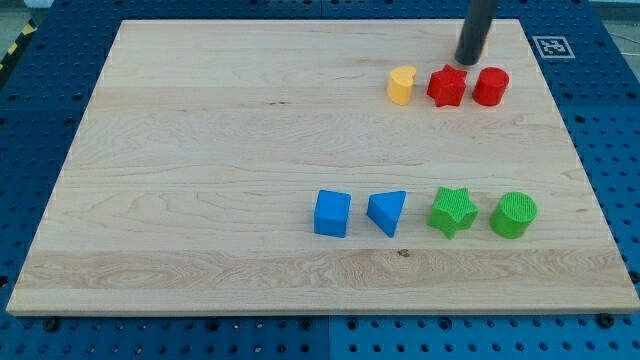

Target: Move the yellow hexagon to the left side of the yellow heart

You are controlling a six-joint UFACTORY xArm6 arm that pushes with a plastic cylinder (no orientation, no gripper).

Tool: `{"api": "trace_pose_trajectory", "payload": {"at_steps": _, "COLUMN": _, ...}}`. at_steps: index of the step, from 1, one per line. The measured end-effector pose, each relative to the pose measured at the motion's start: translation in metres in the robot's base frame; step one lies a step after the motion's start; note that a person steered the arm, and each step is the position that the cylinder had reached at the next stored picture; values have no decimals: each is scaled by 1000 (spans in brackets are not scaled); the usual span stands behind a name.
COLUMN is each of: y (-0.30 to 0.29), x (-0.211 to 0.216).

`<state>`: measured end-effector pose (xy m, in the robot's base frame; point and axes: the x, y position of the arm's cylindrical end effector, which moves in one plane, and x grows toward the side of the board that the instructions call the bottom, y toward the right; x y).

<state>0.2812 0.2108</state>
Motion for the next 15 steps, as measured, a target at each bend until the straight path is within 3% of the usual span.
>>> {"api": "trace_pose_trajectory", "payload": {"at_steps": 2, "y": 69, "x": -13}}
{"api": "trace_pose_trajectory", "payload": {"at_steps": 3, "y": 59, "x": -31}}
{"api": "trace_pose_trajectory", "payload": {"at_steps": 5, "y": -18, "x": -40}}
{"api": "trace_pose_trajectory", "payload": {"at_steps": 7, "y": -107, "x": -86}}
{"api": "trace_pose_trajectory", "payload": {"at_steps": 8, "y": -139, "x": -87}}
{"api": "trace_pose_trajectory", "payload": {"at_steps": 12, "y": -218, "x": -68}}
{"api": "trace_pose_trajectory", "payload": {"at_steps": 13, "y": -260, "x": -72}}
{"api": "trace_pose_trajectory", "payload": {"at_steps": 15, "y": -270, "x": -89}}
